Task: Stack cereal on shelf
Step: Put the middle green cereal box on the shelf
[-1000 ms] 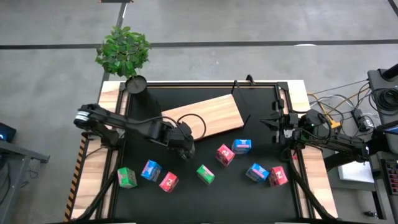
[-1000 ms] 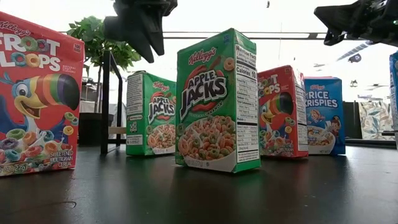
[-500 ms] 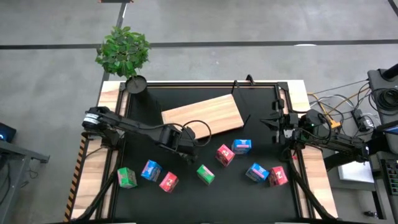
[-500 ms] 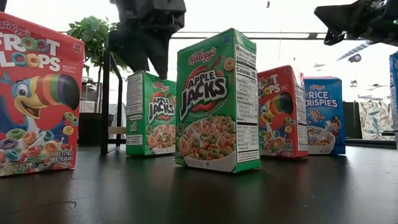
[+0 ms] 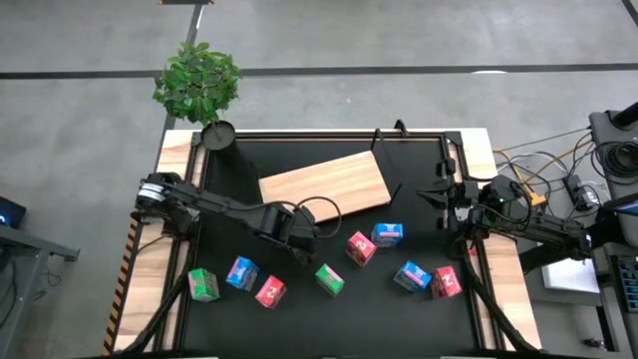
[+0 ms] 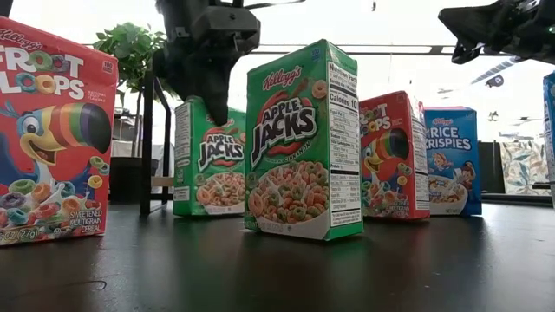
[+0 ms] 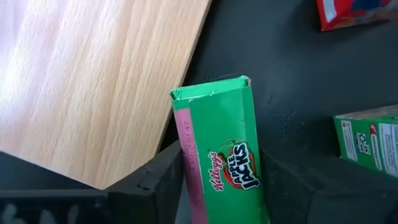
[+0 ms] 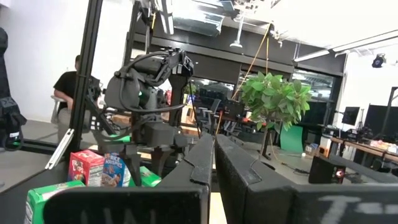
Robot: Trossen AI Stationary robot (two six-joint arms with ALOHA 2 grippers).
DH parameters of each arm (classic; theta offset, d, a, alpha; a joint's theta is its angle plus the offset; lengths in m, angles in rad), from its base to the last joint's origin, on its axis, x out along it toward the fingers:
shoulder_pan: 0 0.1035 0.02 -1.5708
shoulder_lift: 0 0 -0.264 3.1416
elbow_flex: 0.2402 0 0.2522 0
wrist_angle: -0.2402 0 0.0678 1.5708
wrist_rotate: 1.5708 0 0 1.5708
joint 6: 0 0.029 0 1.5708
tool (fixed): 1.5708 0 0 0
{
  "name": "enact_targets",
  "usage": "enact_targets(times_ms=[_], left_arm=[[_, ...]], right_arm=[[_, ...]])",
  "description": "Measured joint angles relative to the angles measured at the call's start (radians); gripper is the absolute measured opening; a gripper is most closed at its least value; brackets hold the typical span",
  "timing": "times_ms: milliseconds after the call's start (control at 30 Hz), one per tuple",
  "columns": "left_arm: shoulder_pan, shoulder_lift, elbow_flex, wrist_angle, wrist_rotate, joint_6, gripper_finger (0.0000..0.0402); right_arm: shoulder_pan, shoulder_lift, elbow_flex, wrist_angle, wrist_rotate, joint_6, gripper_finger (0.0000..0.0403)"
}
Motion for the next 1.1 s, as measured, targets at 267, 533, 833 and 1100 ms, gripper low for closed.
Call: enact_targets(times_ms=[267,533,833,1100], left_arm=[[0.01,-0.002,0.123,-0.045,0.006,0.311,0.0153],[0.099,-0.04,0.216,-0.18,-0.119,0.799,0.0152],[0.358,-0.144,0.152,-0.146,-0.062,1.006,0.0152],[0.541,-0.252,-0.03,-0.036,0.068,1.052,0.0152]], right_arm=[[0.0,0.0,0.0,0.0,0.0,0.0,0.0009],[0.0,0.0,0.0,0.001,0.0,0.0,0.0009],[0.0,0.0,0.0,0.001,0.0,0.0,0.0009],[0.0,0.0,0.0,0.005,0.0,0.0,0.0009]])
